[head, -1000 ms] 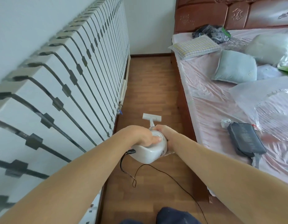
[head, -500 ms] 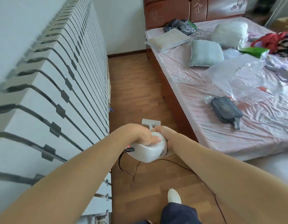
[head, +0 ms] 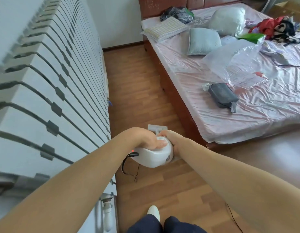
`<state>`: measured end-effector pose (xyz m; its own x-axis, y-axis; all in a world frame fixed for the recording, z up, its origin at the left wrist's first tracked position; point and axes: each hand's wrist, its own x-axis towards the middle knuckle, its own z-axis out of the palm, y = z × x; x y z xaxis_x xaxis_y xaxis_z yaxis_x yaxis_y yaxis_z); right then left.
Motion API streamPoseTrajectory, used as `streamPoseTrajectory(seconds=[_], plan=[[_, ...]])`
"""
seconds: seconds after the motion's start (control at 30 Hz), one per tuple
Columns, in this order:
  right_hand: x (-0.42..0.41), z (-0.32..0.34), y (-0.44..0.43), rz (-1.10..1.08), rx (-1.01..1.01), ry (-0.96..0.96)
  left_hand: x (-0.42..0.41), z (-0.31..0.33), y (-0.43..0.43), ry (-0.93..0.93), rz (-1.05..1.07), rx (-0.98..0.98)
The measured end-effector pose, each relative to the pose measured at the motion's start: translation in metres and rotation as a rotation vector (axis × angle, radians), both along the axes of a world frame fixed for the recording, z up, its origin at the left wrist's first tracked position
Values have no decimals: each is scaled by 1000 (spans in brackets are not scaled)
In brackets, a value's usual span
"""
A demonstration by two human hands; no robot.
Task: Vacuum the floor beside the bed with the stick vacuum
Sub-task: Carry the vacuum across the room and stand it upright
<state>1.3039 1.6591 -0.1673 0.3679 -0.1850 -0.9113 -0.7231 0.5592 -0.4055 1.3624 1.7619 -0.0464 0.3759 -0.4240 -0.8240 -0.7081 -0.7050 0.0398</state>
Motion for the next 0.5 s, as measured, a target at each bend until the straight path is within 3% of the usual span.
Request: streamPoseTrajectory(seconds=[0.23,0.5], plan=[[-43,-9,13,31,-5,-12,-45,-9,14,5,16,9],[-92,-7,44,-12,-12,-46,-91,3,35,-52,-110,32]])
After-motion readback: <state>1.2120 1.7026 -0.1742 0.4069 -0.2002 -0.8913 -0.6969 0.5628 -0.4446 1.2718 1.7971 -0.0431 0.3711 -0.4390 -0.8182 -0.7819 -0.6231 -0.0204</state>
